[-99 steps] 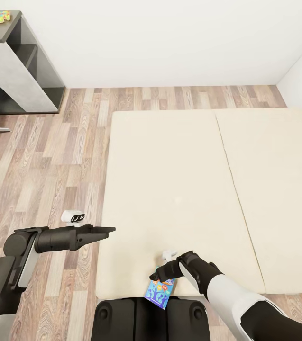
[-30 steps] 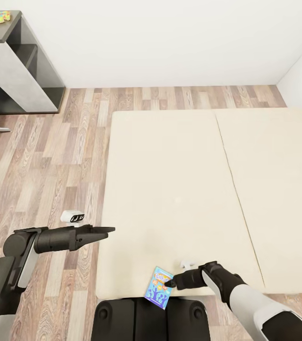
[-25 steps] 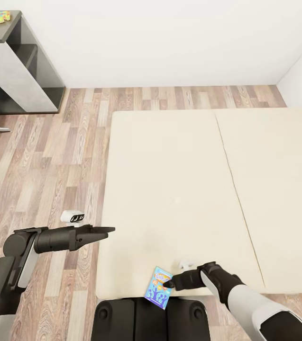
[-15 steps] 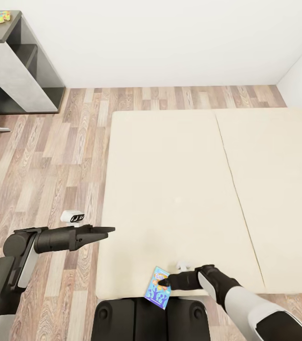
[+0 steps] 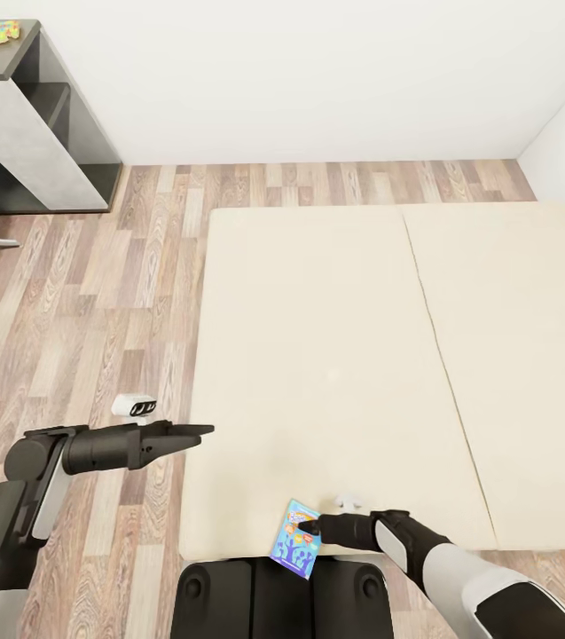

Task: Put all the toys in the child's room - the three board games (two on the bed and one on the table), the two jigsaw puzzles on the table, and the tennis ball on the table - inside the toy box on the table in the child's room.

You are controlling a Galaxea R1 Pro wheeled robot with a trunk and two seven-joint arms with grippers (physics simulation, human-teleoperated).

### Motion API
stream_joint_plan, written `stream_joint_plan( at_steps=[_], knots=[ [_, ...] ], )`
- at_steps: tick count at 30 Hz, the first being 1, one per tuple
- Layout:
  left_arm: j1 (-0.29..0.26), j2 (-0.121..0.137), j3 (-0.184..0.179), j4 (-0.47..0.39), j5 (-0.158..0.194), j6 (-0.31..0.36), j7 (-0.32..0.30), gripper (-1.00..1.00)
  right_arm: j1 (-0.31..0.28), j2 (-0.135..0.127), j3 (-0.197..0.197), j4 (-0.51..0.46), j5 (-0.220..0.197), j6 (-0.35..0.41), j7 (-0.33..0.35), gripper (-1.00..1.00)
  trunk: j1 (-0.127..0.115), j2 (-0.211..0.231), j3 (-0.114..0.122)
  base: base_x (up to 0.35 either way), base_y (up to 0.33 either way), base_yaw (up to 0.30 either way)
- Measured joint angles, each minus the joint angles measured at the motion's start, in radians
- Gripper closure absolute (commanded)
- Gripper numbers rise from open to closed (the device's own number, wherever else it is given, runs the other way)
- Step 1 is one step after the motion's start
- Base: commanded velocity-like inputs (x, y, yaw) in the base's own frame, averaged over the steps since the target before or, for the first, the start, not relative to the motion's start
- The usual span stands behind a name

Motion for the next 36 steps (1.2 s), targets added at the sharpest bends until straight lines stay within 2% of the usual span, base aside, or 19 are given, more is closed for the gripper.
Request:
stream_joint_plan(
  at_steps=[36],
  knots=[
    [0.000,-0.001,0.008,0.000,0.001,0.000,0.000,-1.00,0.000,0.006,0.000,0.001,-0.003,-0.004,0.011,-1.00,0.000,0.000,0.000,0.000,0.000,0.000]
  ],
)
